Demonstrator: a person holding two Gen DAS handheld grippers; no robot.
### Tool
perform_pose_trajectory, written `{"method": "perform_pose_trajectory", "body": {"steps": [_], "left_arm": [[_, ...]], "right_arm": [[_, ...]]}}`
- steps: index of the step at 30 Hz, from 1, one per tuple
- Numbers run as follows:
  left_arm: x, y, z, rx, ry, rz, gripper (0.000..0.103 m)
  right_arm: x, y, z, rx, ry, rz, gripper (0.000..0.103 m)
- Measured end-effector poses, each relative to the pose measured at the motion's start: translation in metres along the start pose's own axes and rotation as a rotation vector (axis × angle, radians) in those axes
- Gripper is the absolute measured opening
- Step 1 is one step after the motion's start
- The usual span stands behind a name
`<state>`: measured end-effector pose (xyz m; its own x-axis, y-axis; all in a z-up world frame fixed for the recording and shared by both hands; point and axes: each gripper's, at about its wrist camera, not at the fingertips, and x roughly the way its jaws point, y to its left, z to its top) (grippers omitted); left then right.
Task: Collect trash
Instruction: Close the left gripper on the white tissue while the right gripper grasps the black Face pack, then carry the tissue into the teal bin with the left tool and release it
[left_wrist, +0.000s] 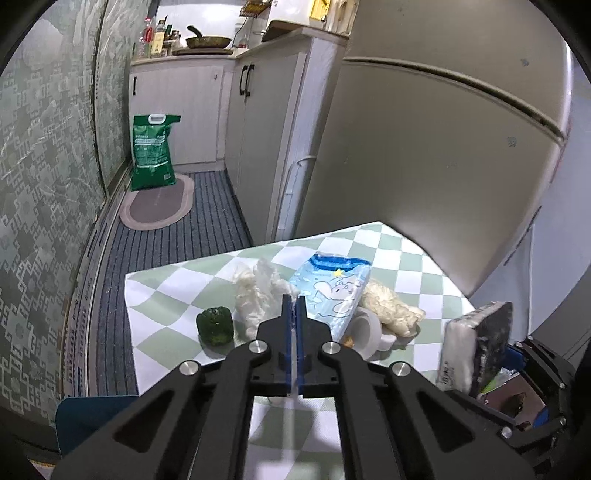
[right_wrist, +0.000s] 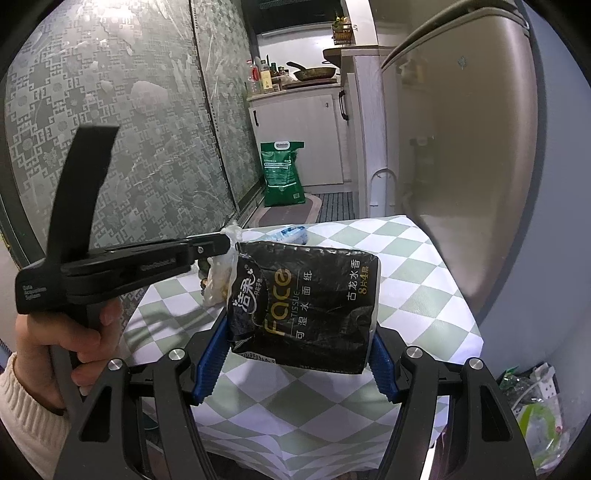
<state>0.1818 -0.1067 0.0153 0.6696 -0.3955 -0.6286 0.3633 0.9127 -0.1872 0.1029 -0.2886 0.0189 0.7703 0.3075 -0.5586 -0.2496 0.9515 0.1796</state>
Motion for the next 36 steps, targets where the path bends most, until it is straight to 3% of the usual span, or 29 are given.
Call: {"method": "perform_pose_trajectory", "body": {"steps": [9, 15, 23, 36], "left_arm": [[-0.043, 0.013, 0.0, -0.008, -0.083, -0.063, 0.002], [-0.079, 0.033, -0.003, -0.03, -0.135, -0.101, 0.002], [-0.114, 0.055, -0.022, -0.011, -0.152, -0.064, 0.002], [-0.117, 0.109, -0.067, -0.055, -0.074, 0.074, 0.002]], "right_arm": [[-0.003, 0.016, 0.014, -0.029, -0.003, 0.015, 0.068], [-0.009, 0.034, 0.04, -0.092, 0.0, 0.03, 0.068], [-0.004, 0.071, 0.066, -0.217, 0.02, 0.064, 0.068], [0.014, 0.123, 0.063, -0.181, 0.02, 0.208, 0.068]]}}
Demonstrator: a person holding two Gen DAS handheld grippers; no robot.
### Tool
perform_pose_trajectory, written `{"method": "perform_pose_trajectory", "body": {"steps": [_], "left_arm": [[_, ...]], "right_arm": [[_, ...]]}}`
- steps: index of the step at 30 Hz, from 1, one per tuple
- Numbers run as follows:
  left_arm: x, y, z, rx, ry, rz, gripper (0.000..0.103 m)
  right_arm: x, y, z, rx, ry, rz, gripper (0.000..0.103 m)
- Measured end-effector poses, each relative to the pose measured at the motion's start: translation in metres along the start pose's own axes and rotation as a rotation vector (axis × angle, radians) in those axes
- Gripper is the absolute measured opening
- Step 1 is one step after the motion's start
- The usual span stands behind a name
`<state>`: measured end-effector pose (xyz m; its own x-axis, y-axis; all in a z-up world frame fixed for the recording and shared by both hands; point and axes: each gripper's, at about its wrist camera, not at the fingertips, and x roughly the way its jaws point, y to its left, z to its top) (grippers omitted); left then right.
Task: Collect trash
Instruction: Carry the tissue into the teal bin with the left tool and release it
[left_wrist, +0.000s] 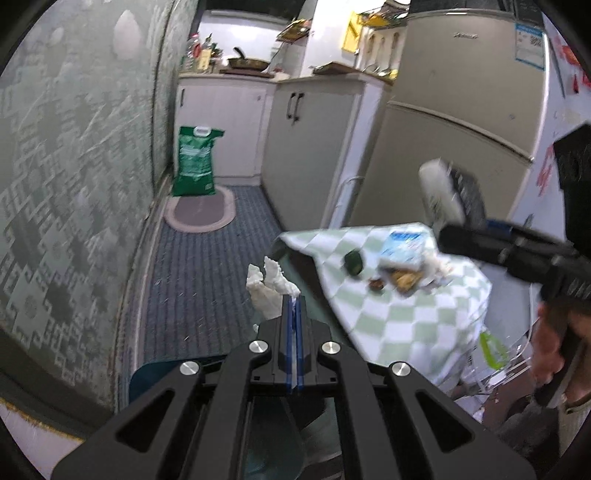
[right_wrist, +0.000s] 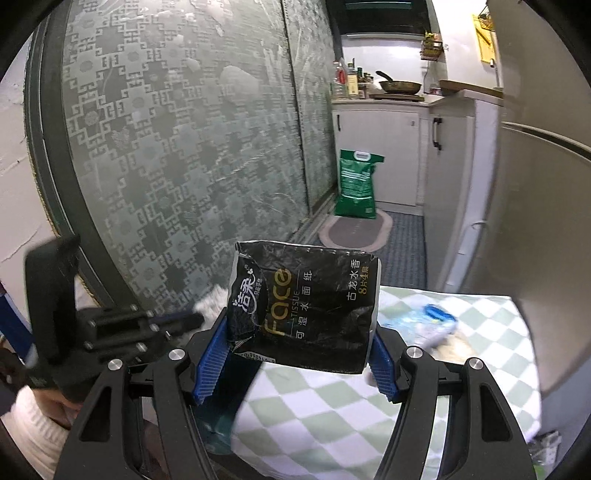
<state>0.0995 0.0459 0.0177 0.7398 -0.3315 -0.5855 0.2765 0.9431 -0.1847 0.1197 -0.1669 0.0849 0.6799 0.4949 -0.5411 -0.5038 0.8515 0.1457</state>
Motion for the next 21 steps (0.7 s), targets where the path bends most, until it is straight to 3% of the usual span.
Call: {"method": "perform_pose_trajectory", "body": {"steps": [12, 21], "left_arm": [[0.037, 0.05, -0.062, -0.031, 0.19, 0.096, 0.002], [0.062, 0.077, -0.101, -0.1, 0.323, 0.08, 0.002]], "right_arm": [[0.048, 0.049, -0.013, -0.028, 0.084, 0.081, 0.068], [0.075, 0.087, -0.017, -0.055, 0.134, 0.124, 0.068]]}}
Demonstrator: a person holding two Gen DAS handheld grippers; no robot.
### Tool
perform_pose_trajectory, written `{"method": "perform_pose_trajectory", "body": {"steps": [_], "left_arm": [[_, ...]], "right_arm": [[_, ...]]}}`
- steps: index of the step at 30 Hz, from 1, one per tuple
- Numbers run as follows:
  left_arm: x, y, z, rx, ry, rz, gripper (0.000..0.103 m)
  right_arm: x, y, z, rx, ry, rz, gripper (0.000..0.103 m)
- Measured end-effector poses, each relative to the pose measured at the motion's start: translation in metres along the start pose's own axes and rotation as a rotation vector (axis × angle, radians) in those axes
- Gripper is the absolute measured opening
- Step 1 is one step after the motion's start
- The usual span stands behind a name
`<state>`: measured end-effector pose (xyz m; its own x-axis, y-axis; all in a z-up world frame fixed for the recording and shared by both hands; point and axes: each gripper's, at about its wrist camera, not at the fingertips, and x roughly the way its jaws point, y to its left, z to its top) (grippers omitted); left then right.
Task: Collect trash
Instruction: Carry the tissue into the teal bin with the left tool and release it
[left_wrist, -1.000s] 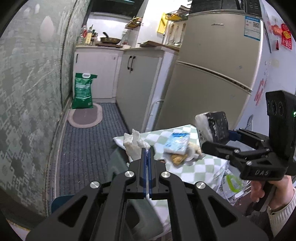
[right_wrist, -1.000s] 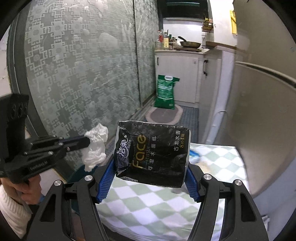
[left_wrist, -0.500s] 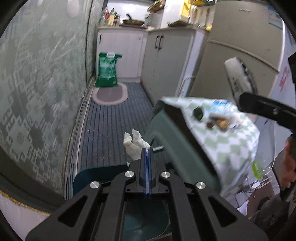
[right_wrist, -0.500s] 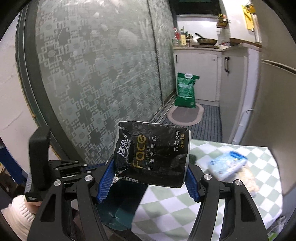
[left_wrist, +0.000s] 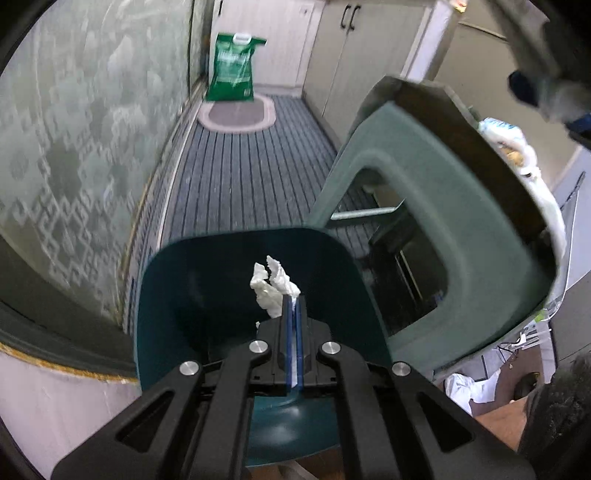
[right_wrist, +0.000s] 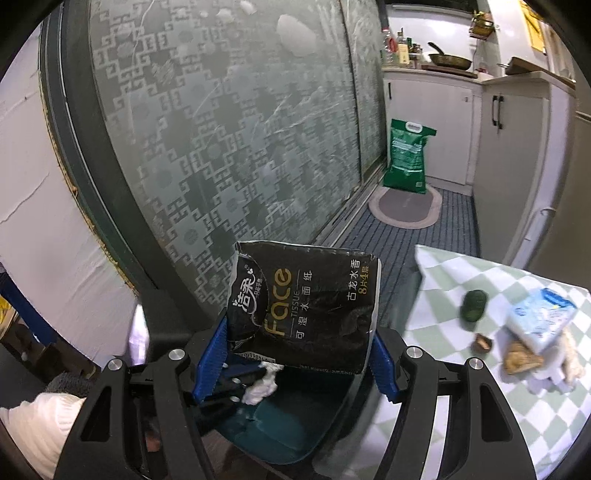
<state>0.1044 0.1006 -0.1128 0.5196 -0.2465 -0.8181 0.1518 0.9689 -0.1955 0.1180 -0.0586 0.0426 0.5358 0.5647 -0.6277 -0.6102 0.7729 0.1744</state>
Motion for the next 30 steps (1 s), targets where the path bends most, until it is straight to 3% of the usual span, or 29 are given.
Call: {"method": "perform_pose_trajectory", "body": {"steps": [9, 17, 25, 30], "left_arm": [[0.027, 0.018, -0.022, -0.026, 0.101, 0.006, 0.003], [0.039, 0.042, -0.033, -0.079, 0.14, 0.022, 0.02], [0.009, 0.051, -0.025, -0.082, 0.037, 0.034, 0.032], [-0.018, 0.054, -0.014, -0.088, -0.057, 0.047, 0.033]], "right_arm": [[0.026, 0.021, 0.004, -0.01, 0.038, 0.007, 0.068], [0.048, 0.025, 0.002, 0.003, 0.082, -0.001, 0.068], [0.081, 0.029, -0.014, -0.005, 0.163, -0.009, 0.068], [0.102, 0.028, -0.03, -0.009, 0.226, -0.018, 0.068]]}}
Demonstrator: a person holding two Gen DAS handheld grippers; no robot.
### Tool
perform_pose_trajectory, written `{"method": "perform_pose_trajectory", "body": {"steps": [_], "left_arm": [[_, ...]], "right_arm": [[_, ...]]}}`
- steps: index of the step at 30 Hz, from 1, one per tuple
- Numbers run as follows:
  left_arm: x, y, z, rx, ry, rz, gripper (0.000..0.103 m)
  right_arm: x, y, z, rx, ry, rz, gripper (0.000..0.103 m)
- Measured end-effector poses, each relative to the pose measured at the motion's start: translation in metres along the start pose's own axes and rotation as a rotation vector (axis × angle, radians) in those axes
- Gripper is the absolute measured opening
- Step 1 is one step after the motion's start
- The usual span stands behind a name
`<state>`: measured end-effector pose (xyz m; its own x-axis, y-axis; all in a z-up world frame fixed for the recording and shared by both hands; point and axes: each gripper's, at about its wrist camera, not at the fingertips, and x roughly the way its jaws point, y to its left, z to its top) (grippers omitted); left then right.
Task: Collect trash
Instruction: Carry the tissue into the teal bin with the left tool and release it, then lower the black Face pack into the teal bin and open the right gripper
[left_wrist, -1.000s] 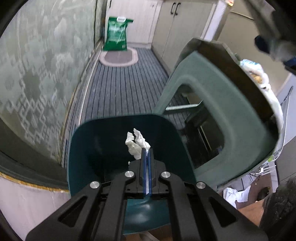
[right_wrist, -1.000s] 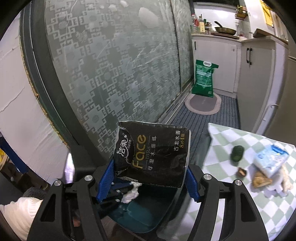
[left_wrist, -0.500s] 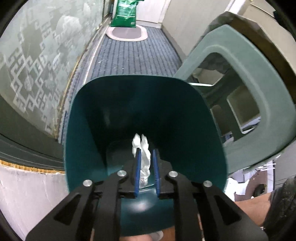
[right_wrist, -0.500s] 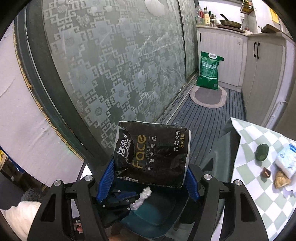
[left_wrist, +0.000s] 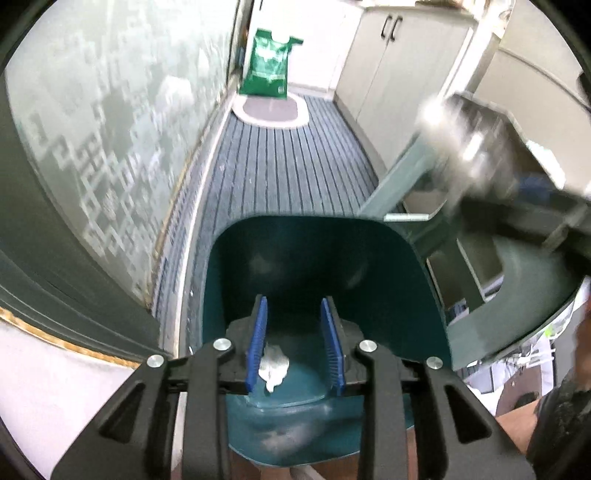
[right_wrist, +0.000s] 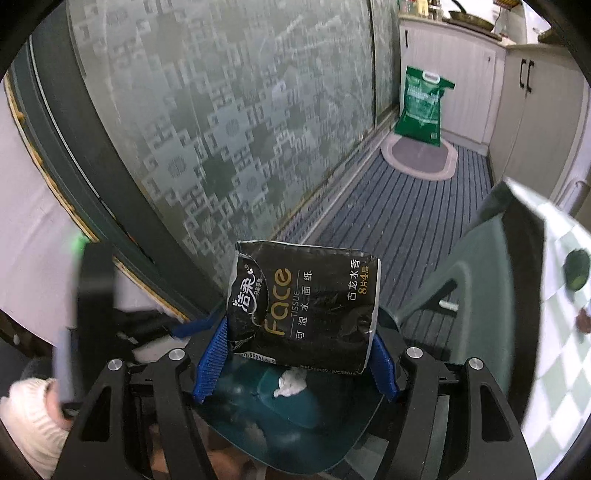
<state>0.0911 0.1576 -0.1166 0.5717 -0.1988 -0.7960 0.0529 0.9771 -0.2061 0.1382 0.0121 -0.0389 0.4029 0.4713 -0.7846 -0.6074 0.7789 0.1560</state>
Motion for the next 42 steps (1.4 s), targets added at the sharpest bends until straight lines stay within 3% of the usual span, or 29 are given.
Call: {"method": "perform_pose_trajectory", "body": {"steps": [10, 21, 33, 35, 37, 42], "left_arm": [[-0.062, -0.004, 0.024, -0.023, -0.221, 0.025, 0.04], [-0.089, -0.023, 0.043, -0.006, -0.318, -0.012, 0.044], [-0.128, -0.058, 0.058, 0.044, -0.444, -0.056, 0.053], [-0.131, -0.063, 0.059, 0.053, -0.451, -0.066, 0.054], [-0.133, -0.066, 0.061, 0.056, -0.461, -0.075, 0.055], [-0.137, -0.07, 0.061, 0.055, -0.481, -0.079, 0.058]], "right_arm": [[0.043, 0.008, -0.019, -0.025, 0.113, -0.023, 0.068], [0.08, 0.008, -0.044, -0.063, 0.235, -0.043, 0.07], [0.094, 0.006, -0.057, -0.122, 0.296, -0.092, 0.071], [0.096, 0.006, -0.061, -0.136, 0.311, -0.094, 0.074], [0.096, 0.007, -0.062, -0.141, 0.311, -0.082, 0.09], [0.09, 0.011, -0.064, -0.151, 0.303, -0.059, 0.091]]}}
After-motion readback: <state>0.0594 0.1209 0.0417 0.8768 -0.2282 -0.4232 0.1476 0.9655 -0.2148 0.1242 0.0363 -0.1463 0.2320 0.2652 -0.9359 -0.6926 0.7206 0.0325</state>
